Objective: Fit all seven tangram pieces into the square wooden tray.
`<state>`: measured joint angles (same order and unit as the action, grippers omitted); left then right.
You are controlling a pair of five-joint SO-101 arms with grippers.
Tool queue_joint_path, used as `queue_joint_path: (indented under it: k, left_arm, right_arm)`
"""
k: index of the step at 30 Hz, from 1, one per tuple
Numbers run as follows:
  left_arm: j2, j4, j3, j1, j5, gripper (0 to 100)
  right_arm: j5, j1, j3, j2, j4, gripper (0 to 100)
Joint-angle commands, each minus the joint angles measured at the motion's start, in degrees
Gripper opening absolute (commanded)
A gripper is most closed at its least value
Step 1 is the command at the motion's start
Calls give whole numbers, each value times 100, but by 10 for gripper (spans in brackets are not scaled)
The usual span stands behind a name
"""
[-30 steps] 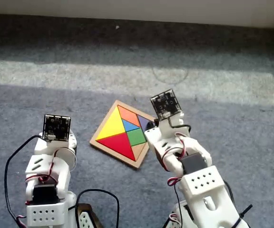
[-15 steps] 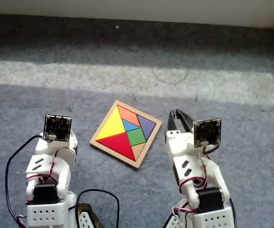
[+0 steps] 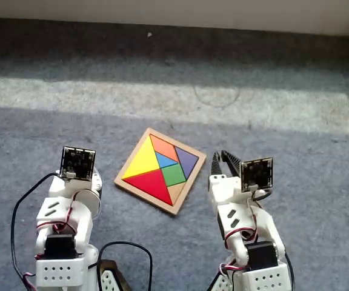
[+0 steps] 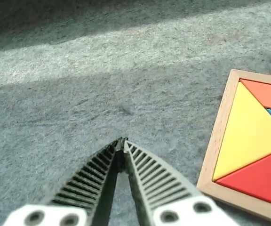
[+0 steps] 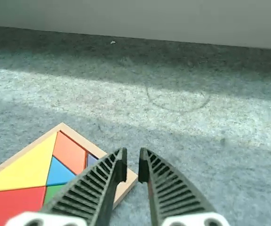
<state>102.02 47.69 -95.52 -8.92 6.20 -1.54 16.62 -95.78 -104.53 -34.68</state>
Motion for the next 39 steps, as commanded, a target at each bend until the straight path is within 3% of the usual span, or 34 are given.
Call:
queue_joint_path:
  k: [1, 15, 22, 28, 39]
  left_arm:
    - [101, -325, -75, 171, -9, 11]
    - [48, -255, -163, 180, -18, 11]
    - [48, 1477, -163, 136, -18, 11]
    - [92, 2699, -163, 136, -18, 11]
    - [92, 2787, -163, 136, -18, 10]
  right_arm:
    - [62, -119, -875, -66, -365, 52]
    - [35, -136, -875, -57, -2642, 52]
    - [35, -136, -875, -57, -3662, 52]
    - [35, -136, -875, -66, -3697, 52]
    - [35, -136, -875, -66, -3697, 52]
